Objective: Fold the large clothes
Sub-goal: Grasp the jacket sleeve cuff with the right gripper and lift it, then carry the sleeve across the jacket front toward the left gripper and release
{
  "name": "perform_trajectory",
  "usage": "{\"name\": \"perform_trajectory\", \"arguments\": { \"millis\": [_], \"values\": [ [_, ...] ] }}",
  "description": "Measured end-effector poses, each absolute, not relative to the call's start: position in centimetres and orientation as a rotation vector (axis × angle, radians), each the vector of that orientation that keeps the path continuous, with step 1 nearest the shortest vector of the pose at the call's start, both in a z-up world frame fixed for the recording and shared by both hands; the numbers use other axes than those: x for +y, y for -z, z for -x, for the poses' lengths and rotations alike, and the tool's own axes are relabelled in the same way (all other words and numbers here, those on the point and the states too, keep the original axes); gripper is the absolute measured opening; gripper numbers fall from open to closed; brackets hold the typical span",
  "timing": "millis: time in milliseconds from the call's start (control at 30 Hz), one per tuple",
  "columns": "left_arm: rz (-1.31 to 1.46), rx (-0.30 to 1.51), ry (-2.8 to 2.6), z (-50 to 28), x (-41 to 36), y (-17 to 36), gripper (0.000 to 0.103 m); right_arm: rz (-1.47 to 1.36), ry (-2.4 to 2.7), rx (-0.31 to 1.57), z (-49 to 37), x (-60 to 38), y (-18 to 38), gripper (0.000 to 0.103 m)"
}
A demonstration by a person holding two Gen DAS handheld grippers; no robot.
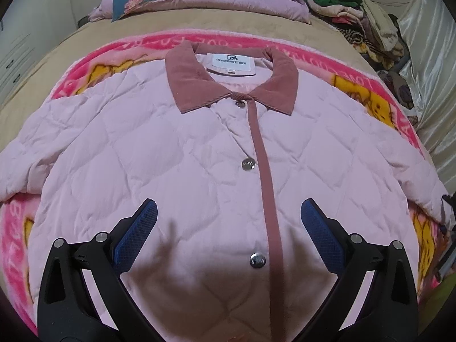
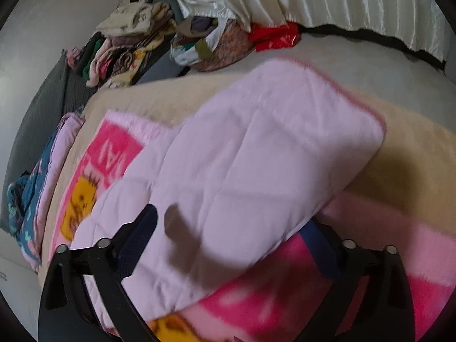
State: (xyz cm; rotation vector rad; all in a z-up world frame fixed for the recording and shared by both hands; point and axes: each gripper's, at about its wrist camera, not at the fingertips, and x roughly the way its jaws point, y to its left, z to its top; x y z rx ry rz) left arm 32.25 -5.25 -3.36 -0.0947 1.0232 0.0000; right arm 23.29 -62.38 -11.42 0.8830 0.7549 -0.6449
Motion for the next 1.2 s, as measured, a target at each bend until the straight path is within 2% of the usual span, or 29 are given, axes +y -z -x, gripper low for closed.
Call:
{"name": "perform_trajectory", "arguments": {
  "millis": [33, 100, 200, 300, 600, 767, 1200],
  "values": [
    [0.093, 1.023, -0.004, -32.5, -5.3, 3.3, 0.095, -0.902, 0.654, 0.742, -23.2, -63.1, 11.6, 0.079],
    [0.087, 1.022, -0.013, -32.7, -5.1, 3.1, 0.095, -0.890, 0.666, 0.718, -23.2, -63.9, 11.5, 0.049],
    [0.083, 1.023, -0.019, -32.8, -4.2, 2.7, 0.095, -0.851, 0.620, 0.690, -23.6, -63.6, 10.3, 0.029],
    [0.076, 1.020, -0.031, -33.0, -3.2, 2.2, 0.095, -0.706, 0.577, 0.640, -24.6, -61.4, 6.7, 0.021],
    [0.106, 0.979, -0.034, -33.1, -0.1, -0.1, 0.095, -0.433, 0.365, 0.531, -27.9, -52.6, -2.7, 0.016],
    [0.109, 0.896, -0.049, -32.5, 2.0, -1.9, 0.095, -0.359, 0.275, 0.481, -29.3, -47.9, -6.4, 0.016],
    [0.212, 0.879, -0.051, -33.3, 6.3, -3.2, 0.095, -0.211, 0.075, 0.433, -32.2, -37.8, -11.2, 0.016]
  ]
}}
